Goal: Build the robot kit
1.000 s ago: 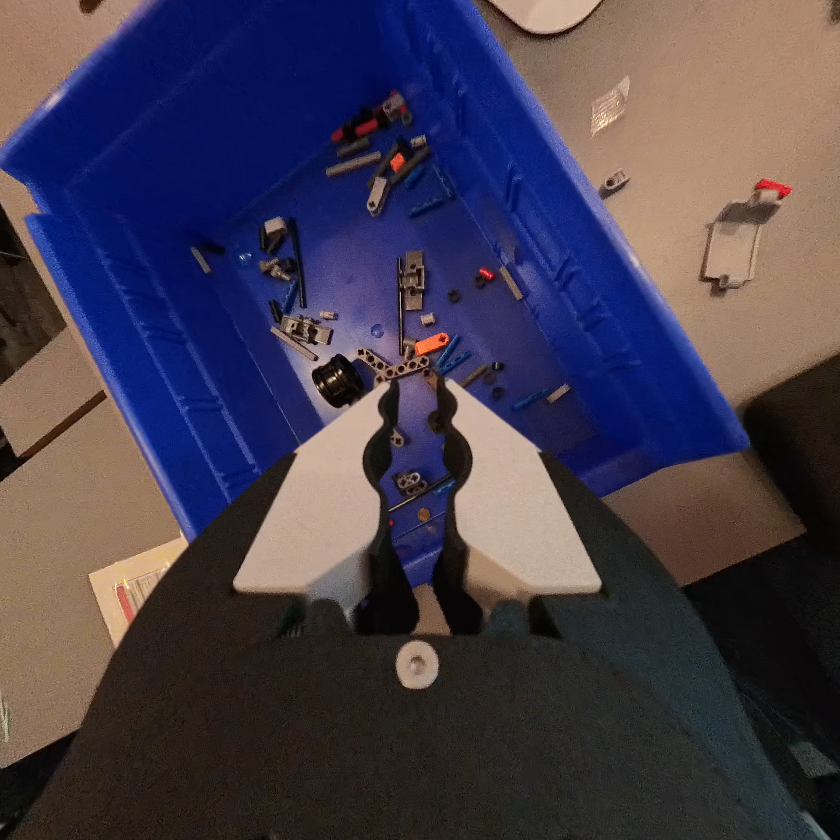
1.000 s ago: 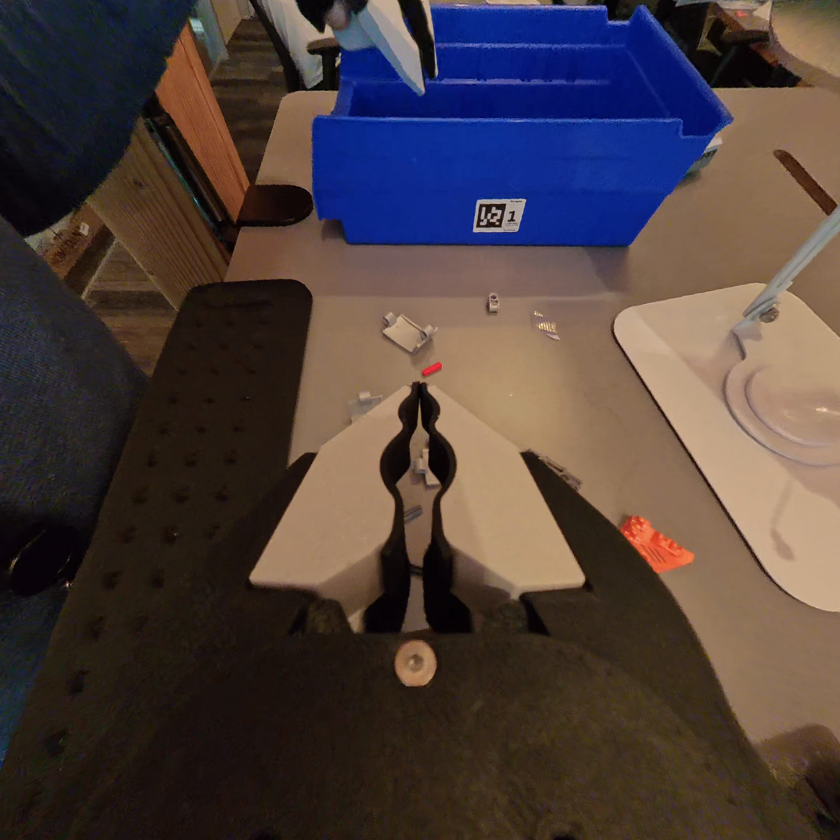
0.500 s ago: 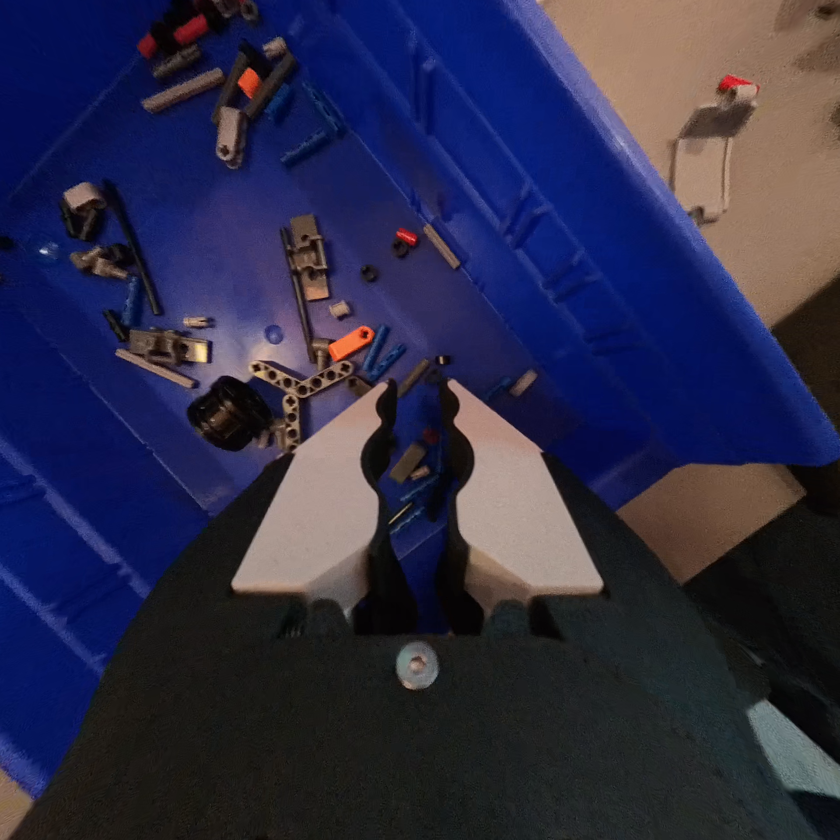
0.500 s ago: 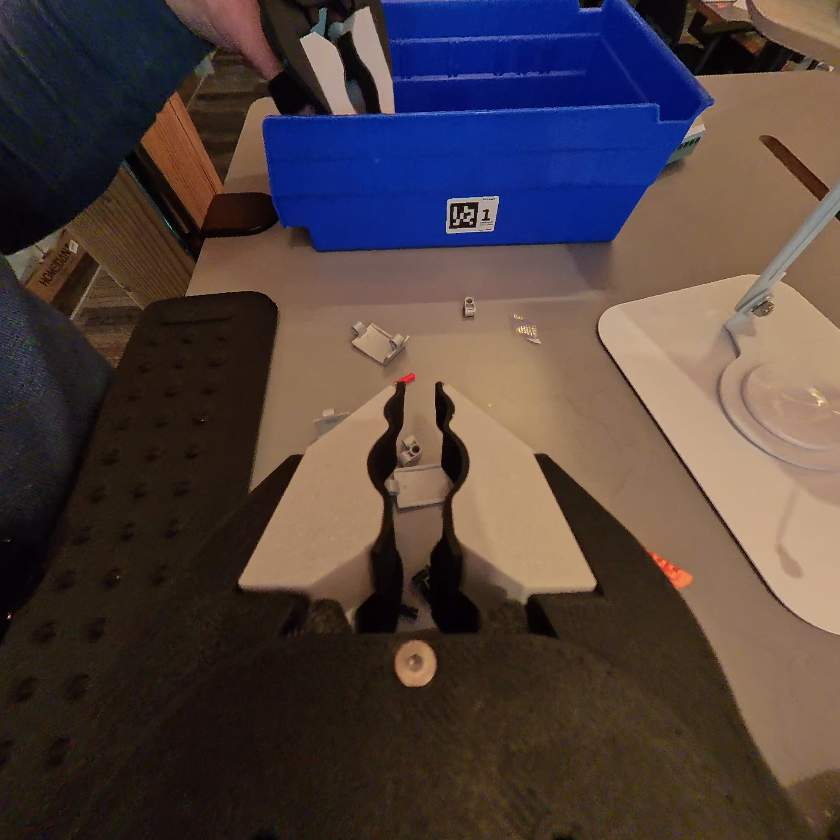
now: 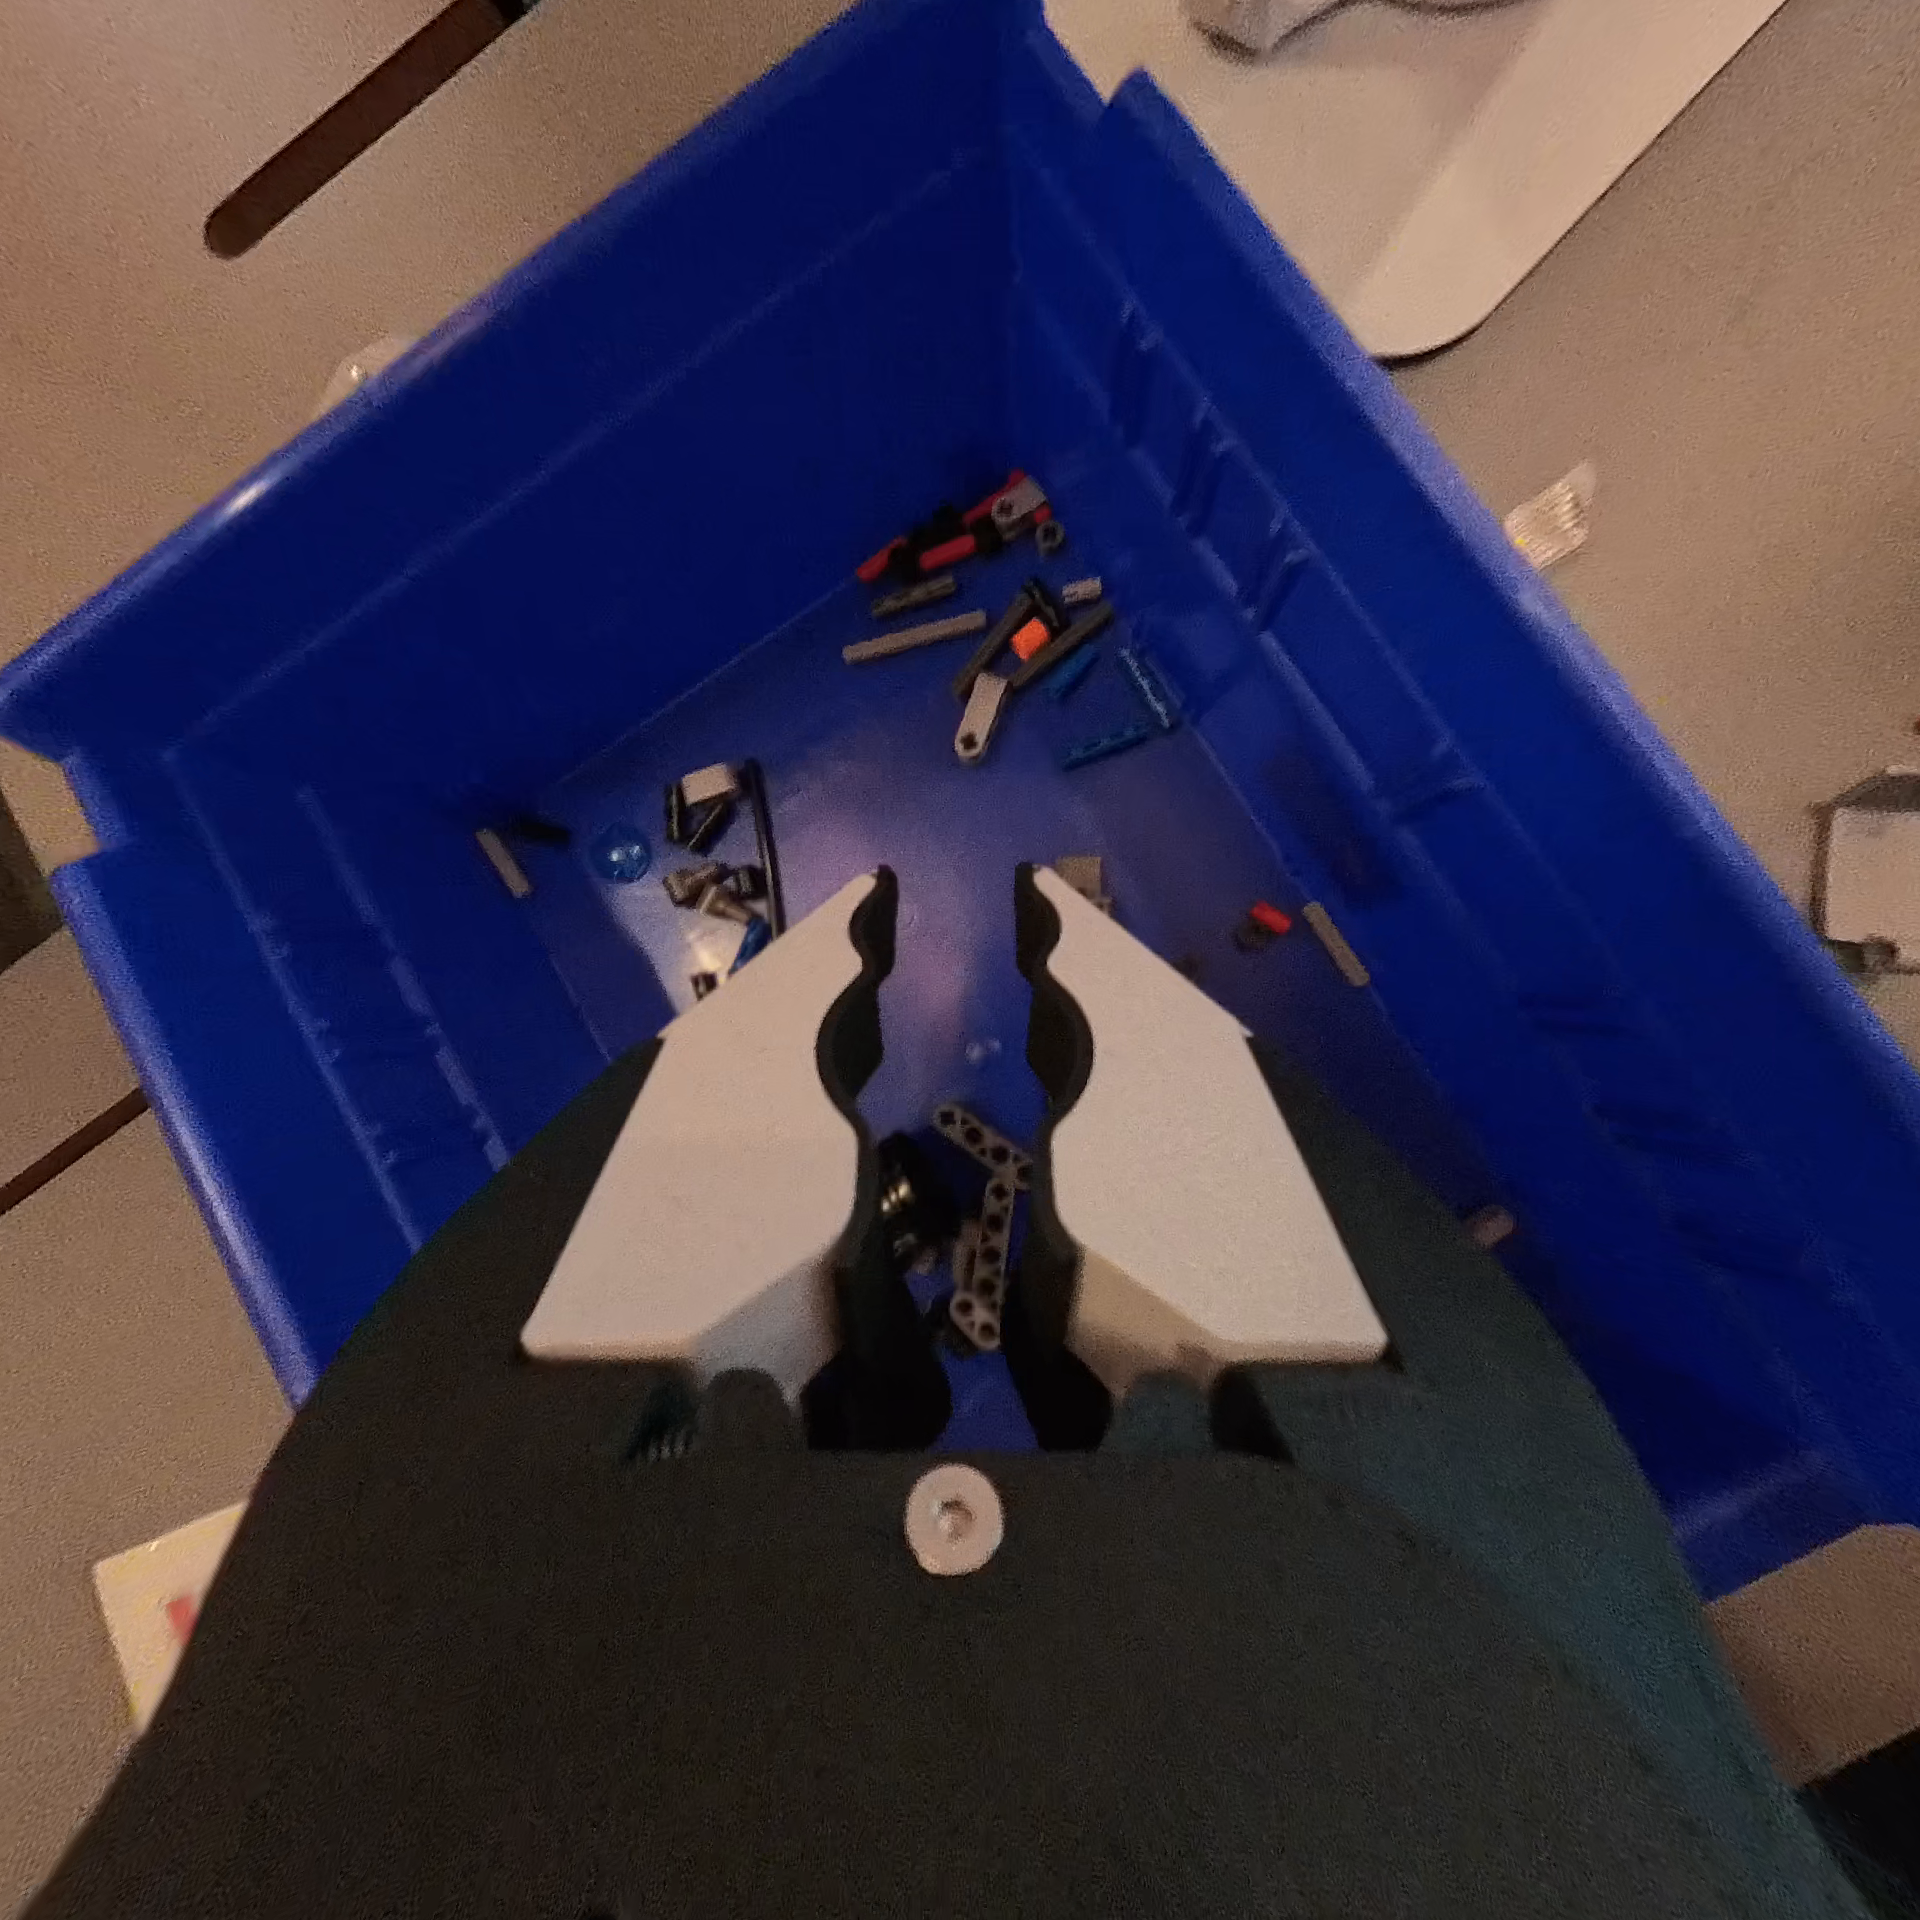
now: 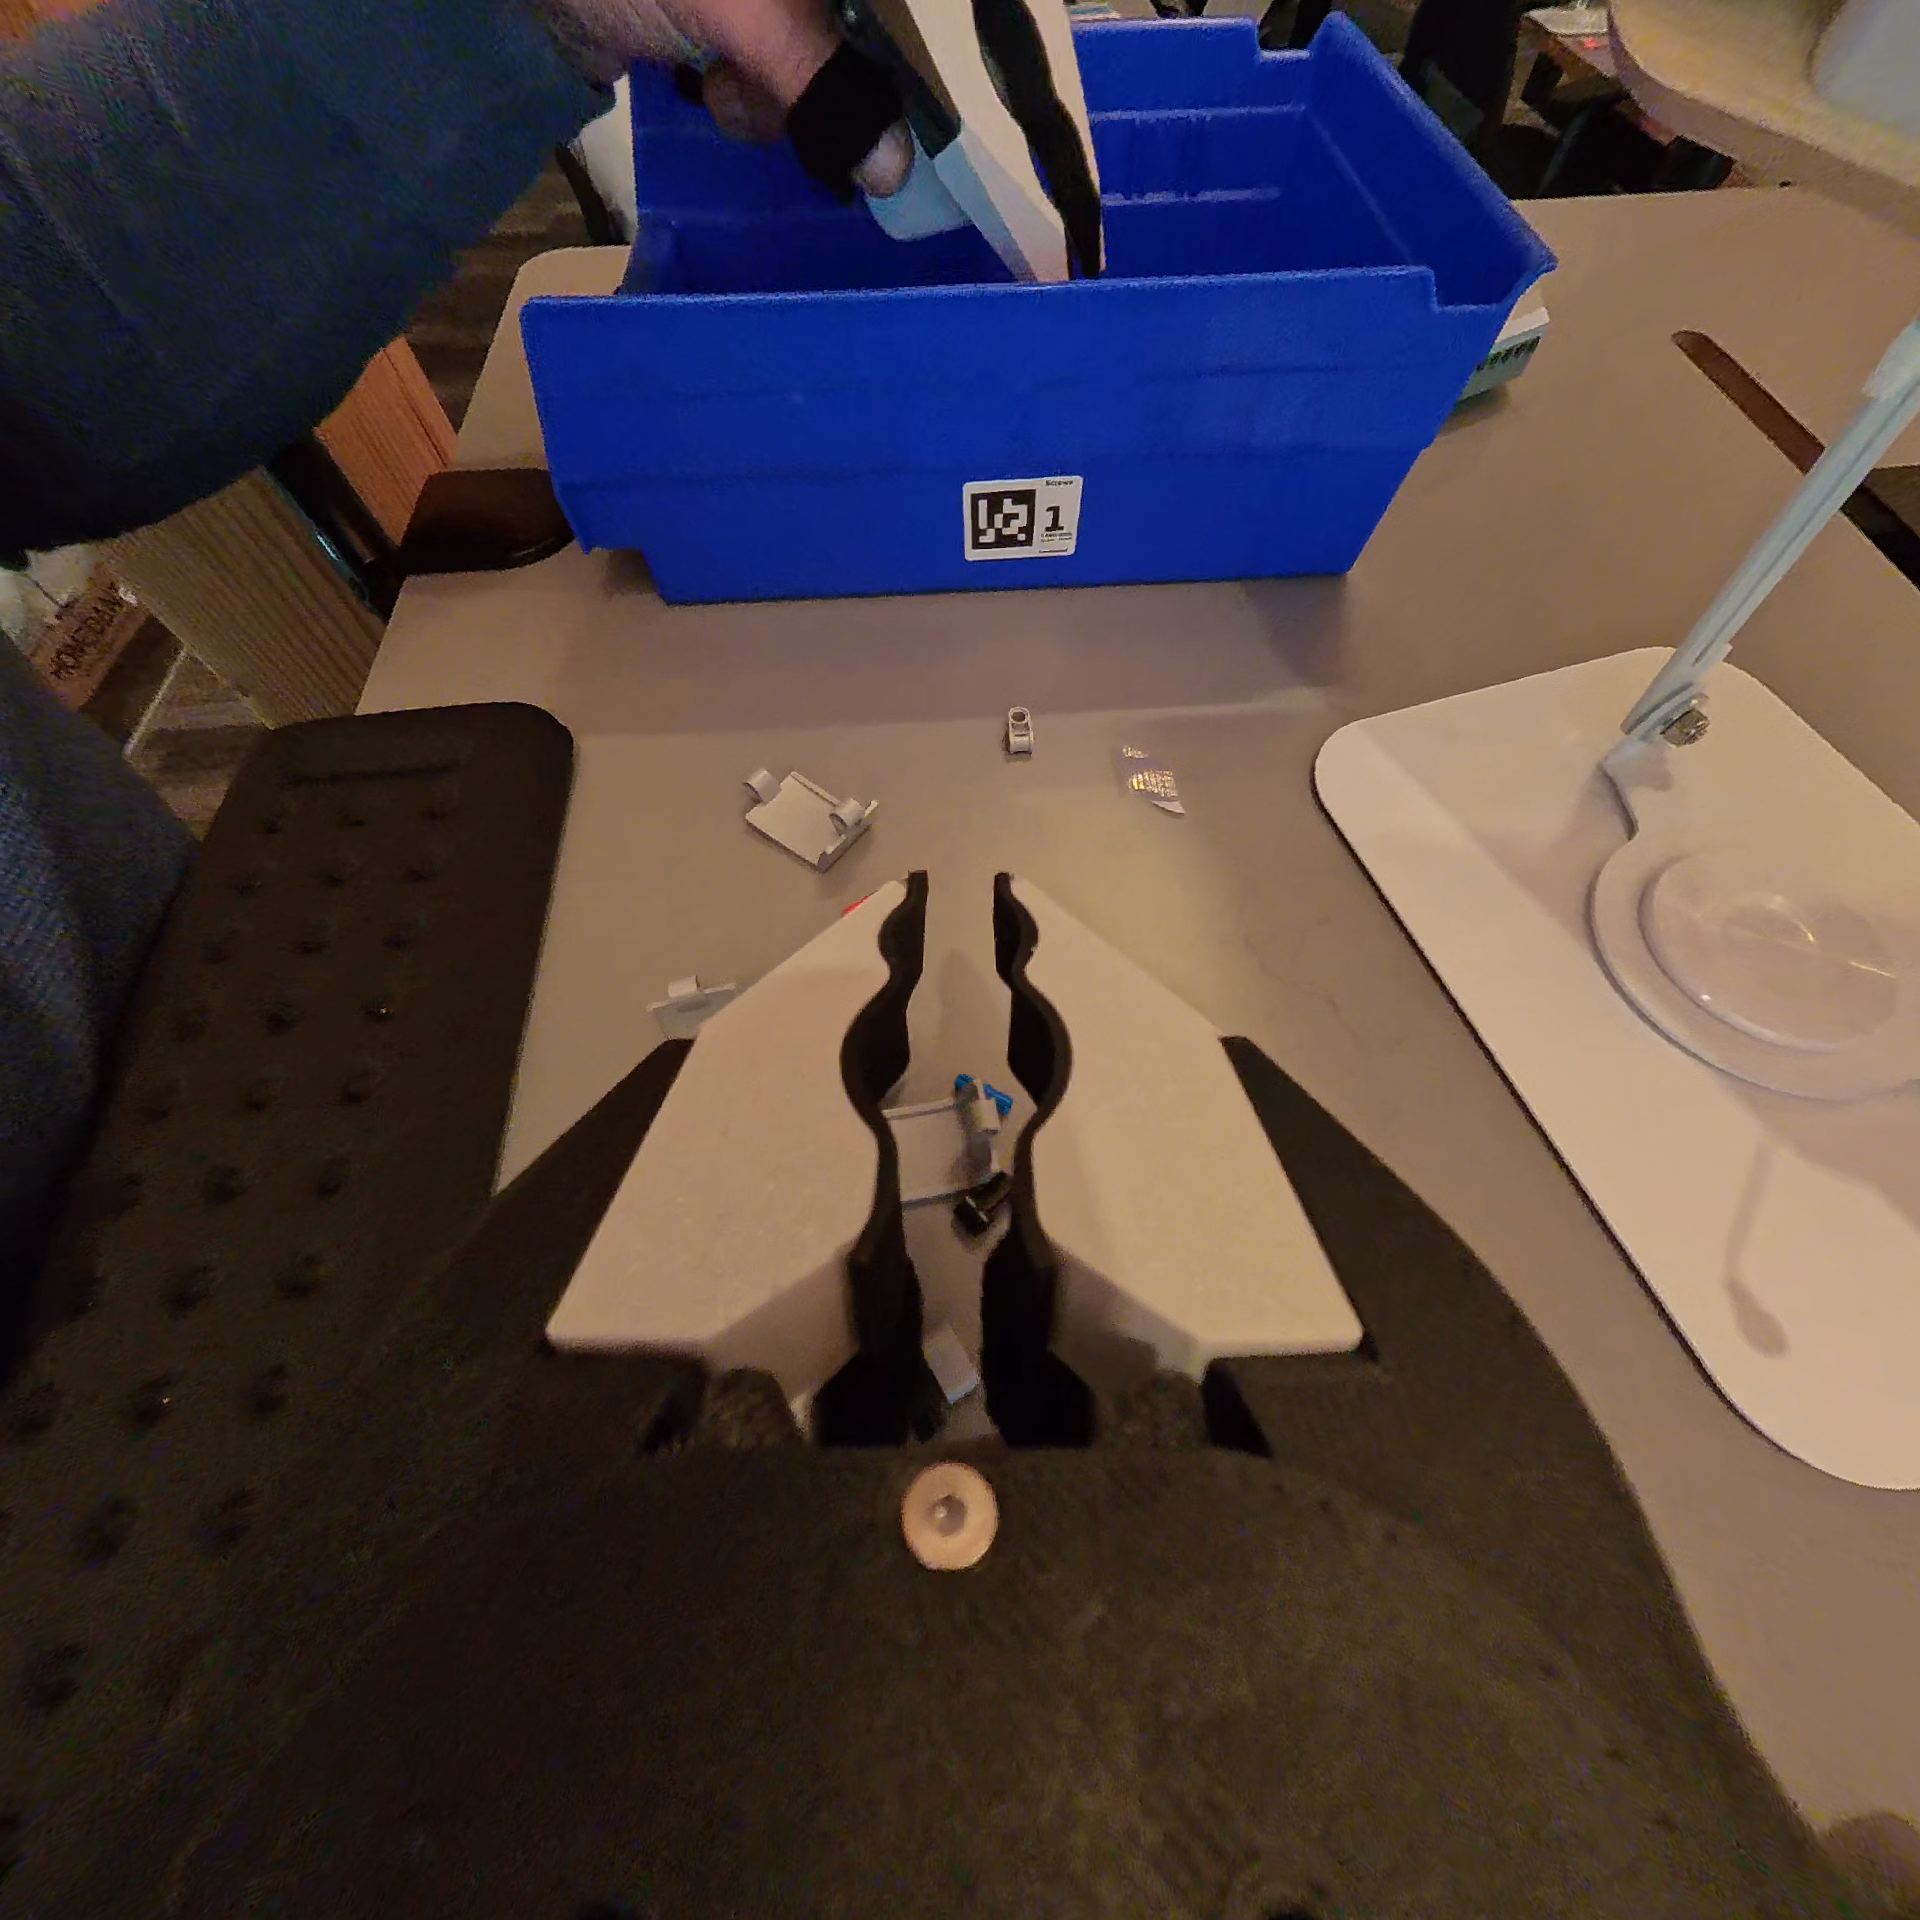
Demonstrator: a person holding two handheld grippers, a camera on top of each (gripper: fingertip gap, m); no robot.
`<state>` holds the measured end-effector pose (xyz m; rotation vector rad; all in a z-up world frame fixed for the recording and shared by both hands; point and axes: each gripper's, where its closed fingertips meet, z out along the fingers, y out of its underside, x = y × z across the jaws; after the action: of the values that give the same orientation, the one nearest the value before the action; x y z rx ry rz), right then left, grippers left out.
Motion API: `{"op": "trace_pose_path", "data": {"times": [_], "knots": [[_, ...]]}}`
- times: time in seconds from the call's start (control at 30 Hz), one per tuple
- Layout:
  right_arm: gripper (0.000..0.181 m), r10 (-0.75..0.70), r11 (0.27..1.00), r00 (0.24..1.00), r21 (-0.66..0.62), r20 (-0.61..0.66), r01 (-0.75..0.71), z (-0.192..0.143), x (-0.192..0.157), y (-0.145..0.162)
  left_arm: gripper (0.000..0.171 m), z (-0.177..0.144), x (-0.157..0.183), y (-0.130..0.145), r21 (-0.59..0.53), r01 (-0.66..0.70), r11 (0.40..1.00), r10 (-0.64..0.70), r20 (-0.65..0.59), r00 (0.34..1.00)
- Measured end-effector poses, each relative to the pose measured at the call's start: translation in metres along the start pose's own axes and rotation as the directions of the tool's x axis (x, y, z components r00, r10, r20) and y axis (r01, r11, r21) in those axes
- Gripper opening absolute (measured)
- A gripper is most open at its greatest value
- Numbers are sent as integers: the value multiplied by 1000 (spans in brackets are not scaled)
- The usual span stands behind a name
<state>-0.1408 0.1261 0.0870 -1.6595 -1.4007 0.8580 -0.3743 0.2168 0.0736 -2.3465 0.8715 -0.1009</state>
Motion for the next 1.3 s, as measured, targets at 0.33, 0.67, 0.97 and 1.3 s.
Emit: {"op": "trace_pose_path", "data": {"times": [0.33, 0.67, 0.97, 1.3], "knots": [[10, 14, 1000, 1000, 17, -15, -14, -2, 6, 3, 19, 54, 14, -42, 44, 80, 996, -68, -230, 971], [10, 11, 1000, 1000, 13, -3, -11, 0, 3, 5, 17, 85, 24, -33, -9, 133, 991, -130, -311, 941], [10, 9, 1000, 1000, 14, -4, -9, -2, 3, 5, 2, 89, 19, -25, -36, 119, 992, -124, -297, 947], [10, 11, 1000, 1000, 13, -12, -10, -5, 5, 6, 9, 75, 15, -26, -3, 94, 996, -90, -328, 940]]}}
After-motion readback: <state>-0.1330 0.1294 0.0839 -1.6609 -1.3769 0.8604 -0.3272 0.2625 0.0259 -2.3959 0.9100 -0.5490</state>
